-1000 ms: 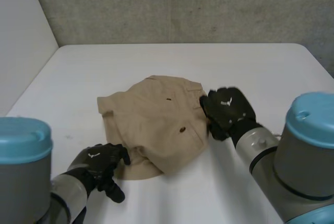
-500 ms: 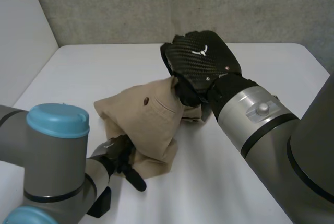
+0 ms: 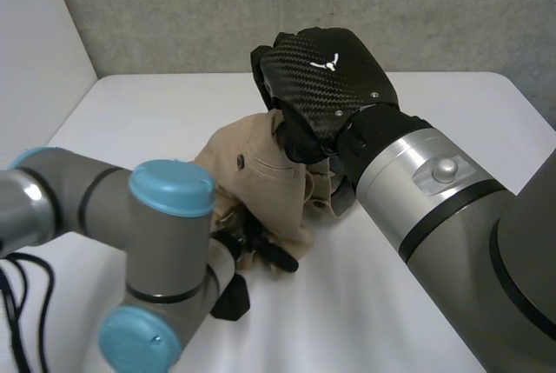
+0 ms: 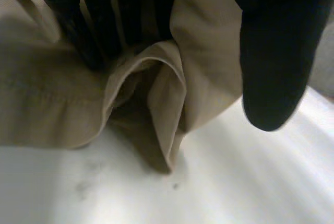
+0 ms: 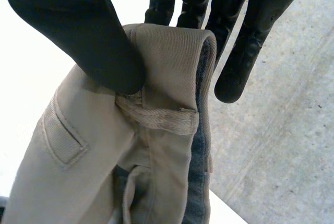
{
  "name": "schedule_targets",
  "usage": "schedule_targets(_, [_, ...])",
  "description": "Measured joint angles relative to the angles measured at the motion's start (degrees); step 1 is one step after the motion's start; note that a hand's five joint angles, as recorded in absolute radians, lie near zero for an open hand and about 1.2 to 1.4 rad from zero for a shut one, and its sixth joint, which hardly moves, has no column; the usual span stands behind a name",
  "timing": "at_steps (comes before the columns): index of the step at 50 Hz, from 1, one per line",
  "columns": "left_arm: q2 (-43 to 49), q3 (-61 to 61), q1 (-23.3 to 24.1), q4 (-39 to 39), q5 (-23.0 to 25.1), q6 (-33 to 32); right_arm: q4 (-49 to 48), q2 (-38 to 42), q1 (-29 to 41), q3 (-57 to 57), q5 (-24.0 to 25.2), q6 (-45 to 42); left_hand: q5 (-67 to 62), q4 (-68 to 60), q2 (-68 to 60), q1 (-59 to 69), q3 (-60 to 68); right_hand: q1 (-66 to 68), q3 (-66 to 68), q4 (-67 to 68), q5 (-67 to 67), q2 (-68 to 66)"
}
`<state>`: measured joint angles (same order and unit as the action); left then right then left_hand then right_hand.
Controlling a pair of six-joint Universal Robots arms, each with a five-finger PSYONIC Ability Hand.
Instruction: Fold the shorts.
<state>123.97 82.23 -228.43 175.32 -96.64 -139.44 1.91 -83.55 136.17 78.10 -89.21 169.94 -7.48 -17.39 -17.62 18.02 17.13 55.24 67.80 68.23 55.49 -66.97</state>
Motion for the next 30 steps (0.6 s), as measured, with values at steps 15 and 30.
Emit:
schedule_targets(15, [0.22, -2.79, -1.00, 5.25, -14.41, 0.64, 0.92, -1.79, -4.31, 1.34, 0.24, 0.27, -46.76, -50.85, -50.64, 47.53, 50.27, 0.00, 0.00, 0.00, 0.00, 0.00])
schedule_targets(30, [-40.21, 16.27, -19.71, -5.15, 3.11, -39.00, 9.95, 0.70, -16.33, 2.15, 1.95, -10.16, -46.76, -51.00, -50.86, 47.54, 50.77, 0.00, 0.00, 0.00, 0.00, 0.00])
